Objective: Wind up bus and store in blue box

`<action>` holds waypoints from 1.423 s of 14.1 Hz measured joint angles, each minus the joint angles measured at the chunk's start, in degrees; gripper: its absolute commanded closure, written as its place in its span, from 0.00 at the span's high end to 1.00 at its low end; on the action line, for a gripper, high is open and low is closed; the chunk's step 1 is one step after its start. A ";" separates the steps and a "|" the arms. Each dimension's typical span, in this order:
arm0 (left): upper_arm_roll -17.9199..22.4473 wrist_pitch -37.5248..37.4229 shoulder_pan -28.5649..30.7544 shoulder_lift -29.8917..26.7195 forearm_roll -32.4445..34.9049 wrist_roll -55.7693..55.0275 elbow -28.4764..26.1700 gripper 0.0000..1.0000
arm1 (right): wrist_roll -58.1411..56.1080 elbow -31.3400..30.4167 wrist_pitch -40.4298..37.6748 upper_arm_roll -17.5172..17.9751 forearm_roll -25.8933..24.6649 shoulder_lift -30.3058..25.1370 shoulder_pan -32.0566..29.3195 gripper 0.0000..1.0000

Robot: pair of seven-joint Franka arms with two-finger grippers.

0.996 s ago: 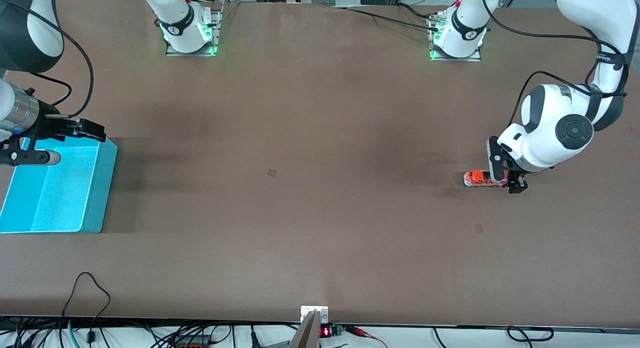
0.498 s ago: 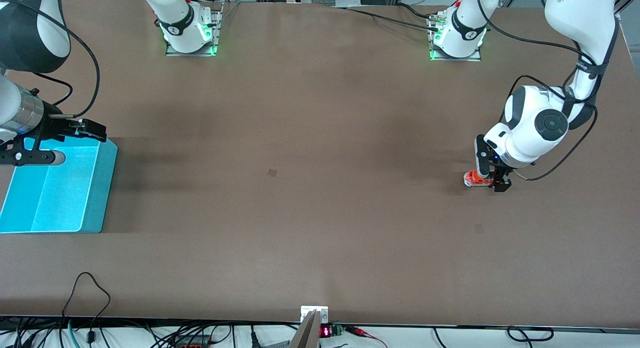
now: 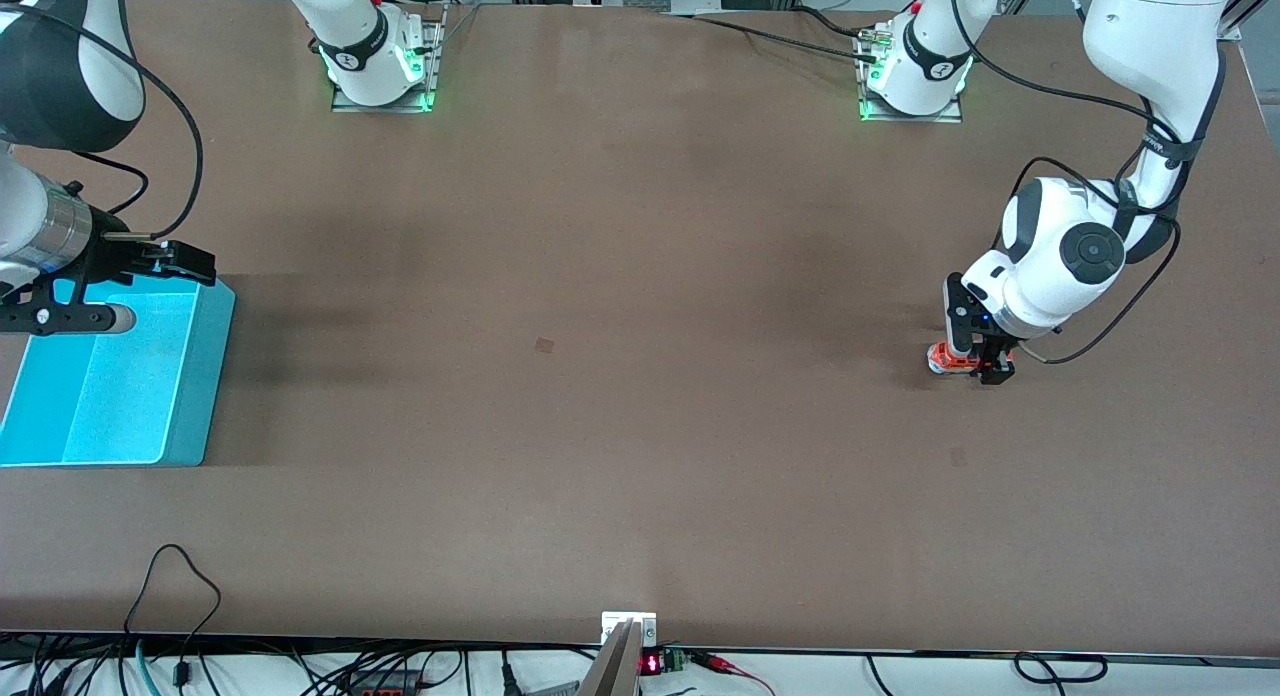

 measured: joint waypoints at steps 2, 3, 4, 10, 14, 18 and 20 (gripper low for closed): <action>0.00 0.23 0.00 0.08 0.00 0.07 0.03 0.21 | 0.00 0.00 -0.02 0.00 0.00 0.00 0.00 1.00; 0.00 0.35 0.00 0.05 0.00 0.10 0.12 0.21 | -0.01 0.00 -0.02 0.00 0.00 0.00 0.00 1.00; 0.00 0.35 0.01 0.03 0.00 0.12 0.17 0.21 | -0.01 0.00 -0.02 0.00 0.00 0.00 0.00 1.00; 0.00 0.36 1.16 0.11 0.00 0.17 0.23 0.21 | -0.01 0.00 -0.03 0.00 0.00 0.01 0.00 1.00; 0.06 -0.42 6.71 1.60 0.00 4.29 2.61 0.21 | -0.01 0.00 -0.04 0.00 0.00 0.01 0.00 1.00; 0.09 -1.51 13.68 4.15 0.00 10.65 6.85 0.23 | -0.01 0.00 -0.05 0.00 0.00 0.01 0.00 1.00; 0.08 -1.48 16.12 4.90 0.00 12.53 8.10 0.23 | -0.01 0.00 -0.05 0.00 0.00 0.01 0.01 1.00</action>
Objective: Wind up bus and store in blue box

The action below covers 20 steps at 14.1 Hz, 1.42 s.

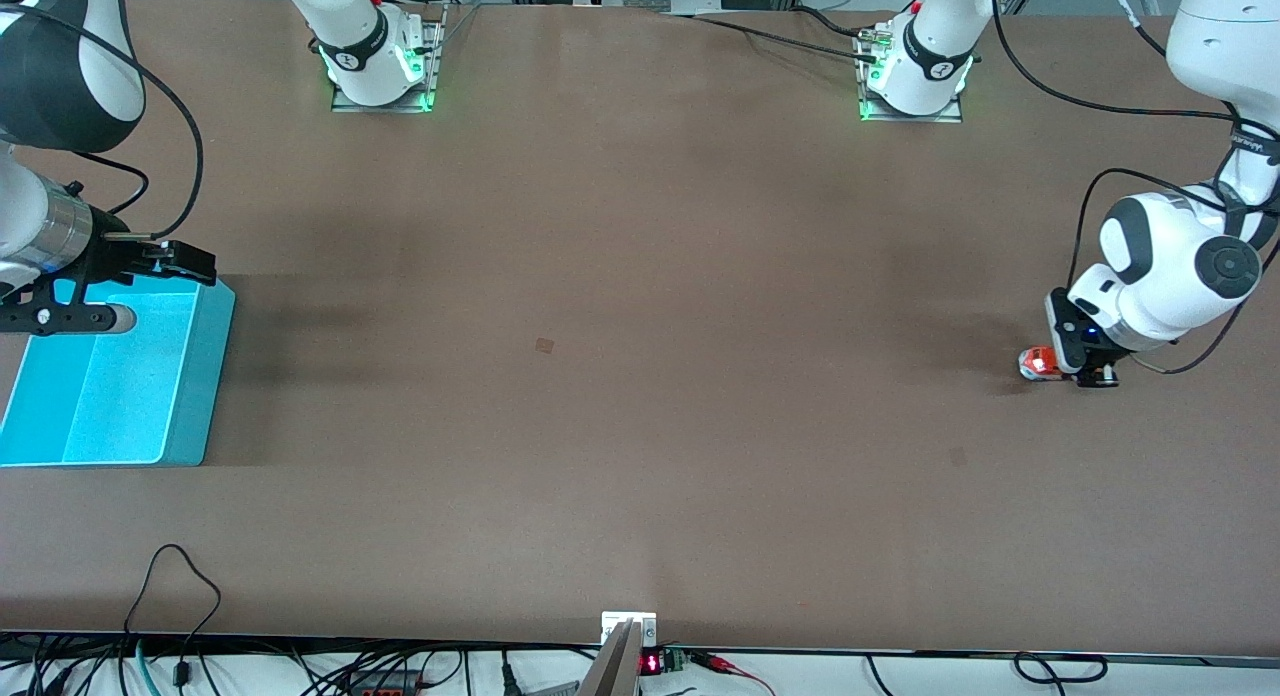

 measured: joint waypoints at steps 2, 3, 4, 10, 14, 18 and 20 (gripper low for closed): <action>0.00 0.16 2.63 0.93 0.00 2.61 1.40 0.23 | 0.00 0.00 0.00 0.00 0.00 0.00 0.00 1.00; -0.01 0.20 3.78 1.37 0.00 3.52 2.11 0.23 | 0.00 0.00 -0.02 0.00 0.00 0.00 0.00 1.00; -0.03 0.22 4.65 1.75 0.00 4.15 2.69 0.23 | 0.00 0.00 -0.02 0.00 0.00 0.00 0.00 1.00; -0.10 0.07 6.68 2.75 0.00 4.88 4.32 0.27 | 0.00 0.00 -0.03 0.00 0.00 0.00 0.00 1.00; -0.16 0.01 6.68 2.76 0.00 5.41 4.34 0.29 | 0.00 0.00 -0.03 0.00 0.00 0.00 0.00 1.00; -0.36 -0.74 6.70 2.88 0.00 5.61 4.73 1.00 | 0.00 0.00 -0.03 0.00 0.00 0.01 -0.01 1.00; -1.12 -3.25 6.69 3.99 0.00 5.66 6.01 1.00 | 0.00 0.00 -0.03 0.00 0.00 0.00 -0.01 1.00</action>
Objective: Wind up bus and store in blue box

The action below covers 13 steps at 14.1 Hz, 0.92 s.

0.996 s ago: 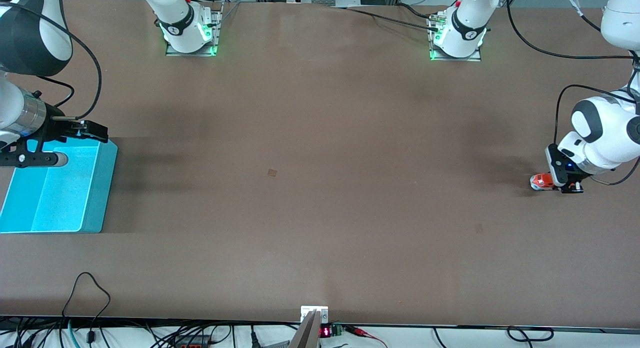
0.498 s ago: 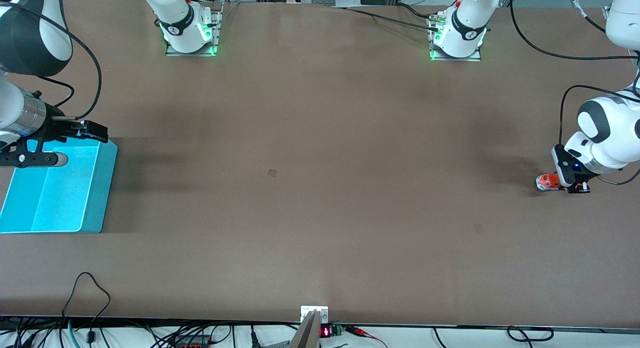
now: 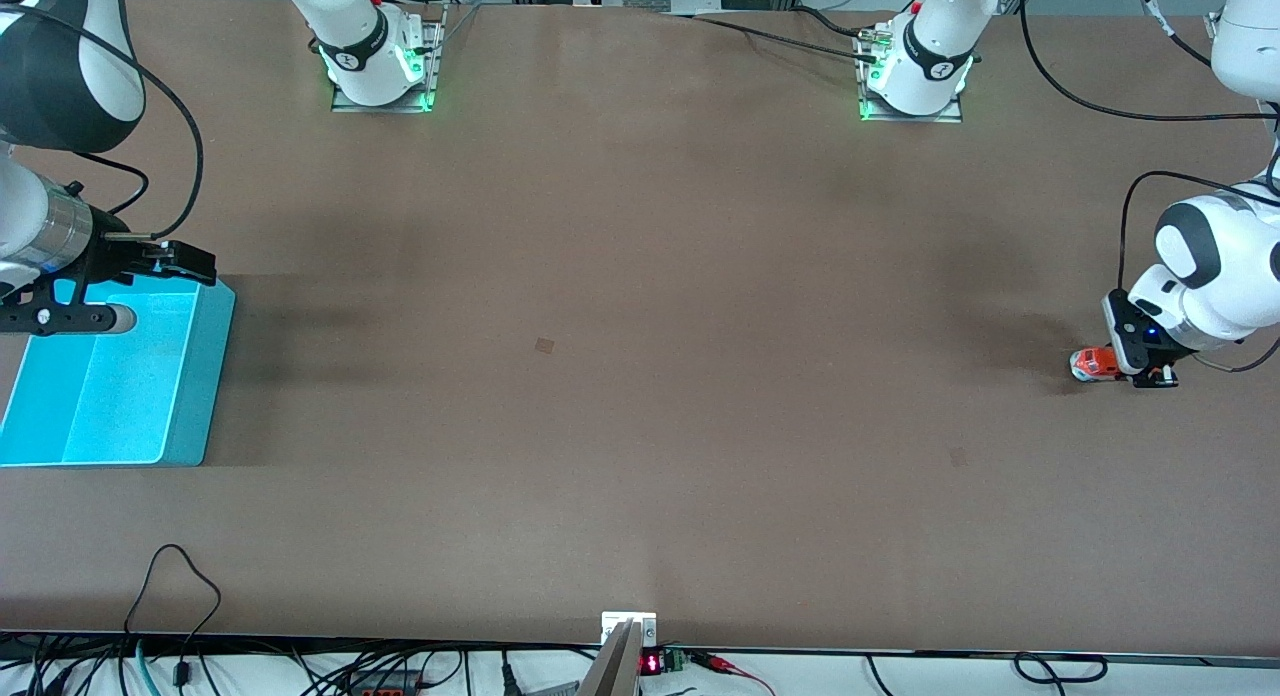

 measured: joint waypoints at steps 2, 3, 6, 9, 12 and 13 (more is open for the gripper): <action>-1.08 -2.92 0.01 2.17 0.00 -0.01 2.36 1.00 | 0.00 0.00 -0.03 0.00 0.00 0.01 -0.01 1.00; -1.52 -4.63 -0.01 2.82 0.00 -0.09 3.73 1.00 | 0.00 0.00 -0.03 0.00 0.00 0.02 -0.01 1.00; -2.25 -9.40 0.00 2.78 0.00 -1.29 6.41 1.00 | 0.00 0.00 -0.04 0.00 0.00 0.04 -0.02 1.00; -2.57 -11.31 -0.01 2.50 0.00 -2.52 7.14 1.00 | 0.00 0.00 -0.03 -0.01 0.00 0.04 -0.03 1.00; -2.69 -12.35 -0.02 2.13 0.00 -4.13 7.19 1.00 | 0.00 0.00 -0.04 -0.01 0.00 0.05 -0.03 1.00; -2.78 -13.10 -0.03 1.88 0.00 -4.79 7.20 1.00 | 0.00 0.00 -0.04 -0.01 0.00 0.06 -0.03 1.00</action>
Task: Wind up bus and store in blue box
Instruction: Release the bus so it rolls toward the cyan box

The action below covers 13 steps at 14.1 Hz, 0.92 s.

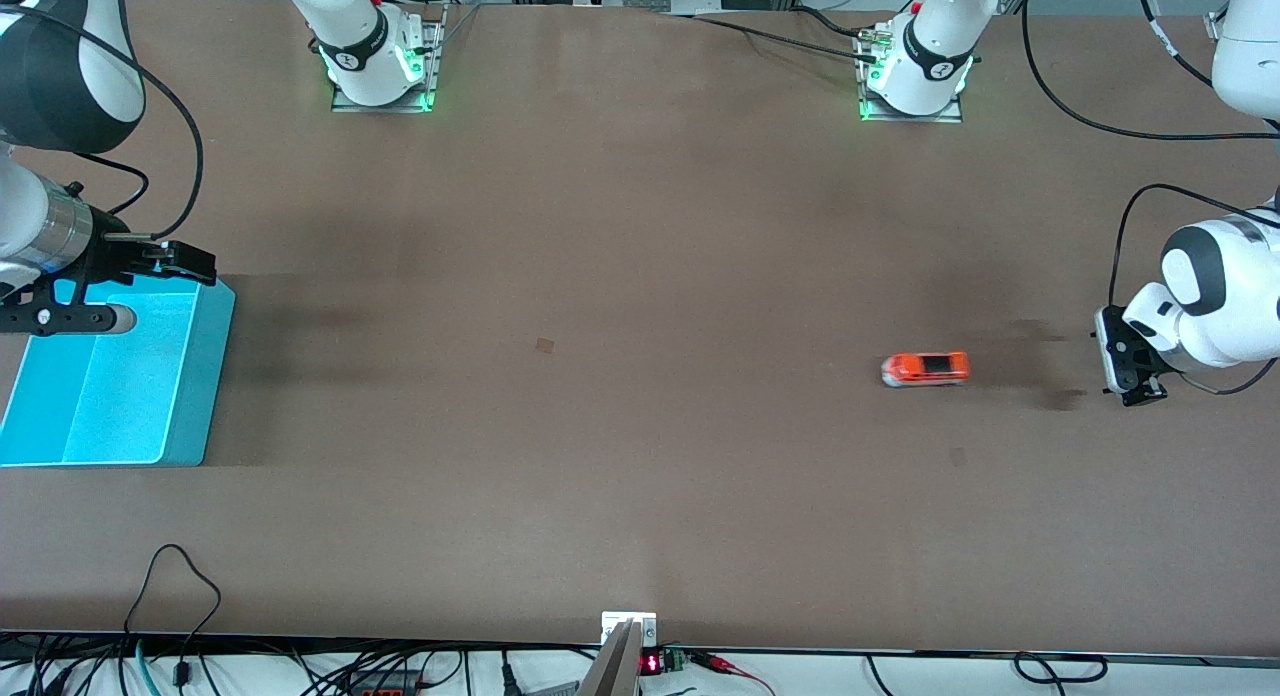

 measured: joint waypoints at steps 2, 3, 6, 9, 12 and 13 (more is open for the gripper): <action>-0.54 -1.05 -0.05 -0.57 0.00 -1.09 0.05 1.00 | 0.00 0.00 -0.01 0.00 0.00 0.06 0.00 1.00; -0.74 -1.40 -0.12 -0.87 0.00 -1.46 0.05 1.00 | 0.00 0.00 -0.01 0.00 0.00 0.12 0.00 1.00; -0.93 -2.72 -0.17 -1.36 0.00 -2.57 0.05 1.00 | 0.00 0.00 -0.01 -0.02 0.00 0.34 -0.03 1.00; -0.93 -3.10 -0.16 -1.42 0.00 -2.77 0.05 1.00 | 0.00 0.00 -0.03 -0.06 0.00 0.54 -0.10 1.00; -0.93 -3.40 -0.16 -1.42 0.00 -3.47 0.05 1.00 | 0.00 0.00 -0.03 -0.12 0.00 0.79 -0.16 1.00; -0.93 -3.82 -0.16 -1.42 0.00 -3.68 0.05 1.00 | 0.00 0.00 -0.03 -0.13 0.00 0.83 -0.17 1.00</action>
